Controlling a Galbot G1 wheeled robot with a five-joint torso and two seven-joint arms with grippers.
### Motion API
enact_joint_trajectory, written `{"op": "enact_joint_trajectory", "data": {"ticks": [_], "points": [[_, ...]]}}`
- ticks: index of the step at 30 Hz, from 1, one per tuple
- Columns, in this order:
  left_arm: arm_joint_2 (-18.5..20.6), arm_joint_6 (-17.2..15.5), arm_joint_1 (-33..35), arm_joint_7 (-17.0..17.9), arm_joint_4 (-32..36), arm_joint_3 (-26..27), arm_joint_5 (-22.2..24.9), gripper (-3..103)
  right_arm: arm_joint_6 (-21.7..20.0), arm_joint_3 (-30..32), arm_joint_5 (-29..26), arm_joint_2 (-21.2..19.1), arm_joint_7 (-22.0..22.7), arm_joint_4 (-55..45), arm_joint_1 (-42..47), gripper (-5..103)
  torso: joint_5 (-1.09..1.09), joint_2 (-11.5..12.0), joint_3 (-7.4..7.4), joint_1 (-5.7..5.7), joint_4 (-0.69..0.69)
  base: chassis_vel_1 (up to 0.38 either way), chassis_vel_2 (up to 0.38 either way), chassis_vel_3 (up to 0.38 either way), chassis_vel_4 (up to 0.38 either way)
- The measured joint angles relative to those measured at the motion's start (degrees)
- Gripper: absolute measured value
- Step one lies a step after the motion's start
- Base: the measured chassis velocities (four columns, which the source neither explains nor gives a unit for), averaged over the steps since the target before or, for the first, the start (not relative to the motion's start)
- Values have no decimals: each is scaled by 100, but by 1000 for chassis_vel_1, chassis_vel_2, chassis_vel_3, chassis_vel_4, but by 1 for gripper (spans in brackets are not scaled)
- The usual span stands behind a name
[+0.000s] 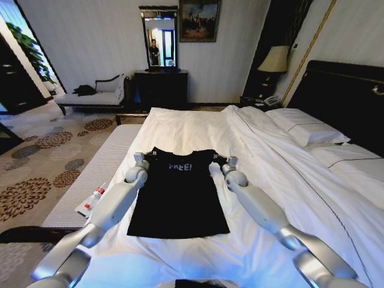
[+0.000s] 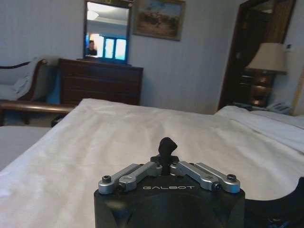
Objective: Fold the clothes on the bed.
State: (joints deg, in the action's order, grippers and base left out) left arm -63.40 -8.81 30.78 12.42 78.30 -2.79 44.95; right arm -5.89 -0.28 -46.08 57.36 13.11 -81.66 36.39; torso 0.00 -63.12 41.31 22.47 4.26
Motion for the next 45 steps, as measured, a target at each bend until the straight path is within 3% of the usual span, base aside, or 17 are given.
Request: {"op": "enact_joint_trajectory", "data": {"ticks": [9,22,29,39,45], "points": [[412,8,600,195,823,-18,26,2,-94,342,-25,-360,144,-999,885,1,0,0,1,0,-5,0,0,0,0],[1312,32,1840,329,2286,681,227,2,-256,382,-97,-554,363,-2107,1620,1,0,-1,1,0,-5,0,0,0,0],[1706,39,2573,348,3099,1062,232,2,-359,740,-9,-630,457,-2621,2241,1,1,-1,0,1,-5,0,0,0,0],[1599,133,3415,244,3403,1420,-69,2,-444,1335,79,-699,509,-3241,3259,1,0,-1,1,1,-3,0,0,0,0],[1563,216,4201,160,3658,1793,-278,2,-454,1567,350,-524,492,-3519,3991,1,-1,-1,0,0,-5,0,0,0,0]]}}
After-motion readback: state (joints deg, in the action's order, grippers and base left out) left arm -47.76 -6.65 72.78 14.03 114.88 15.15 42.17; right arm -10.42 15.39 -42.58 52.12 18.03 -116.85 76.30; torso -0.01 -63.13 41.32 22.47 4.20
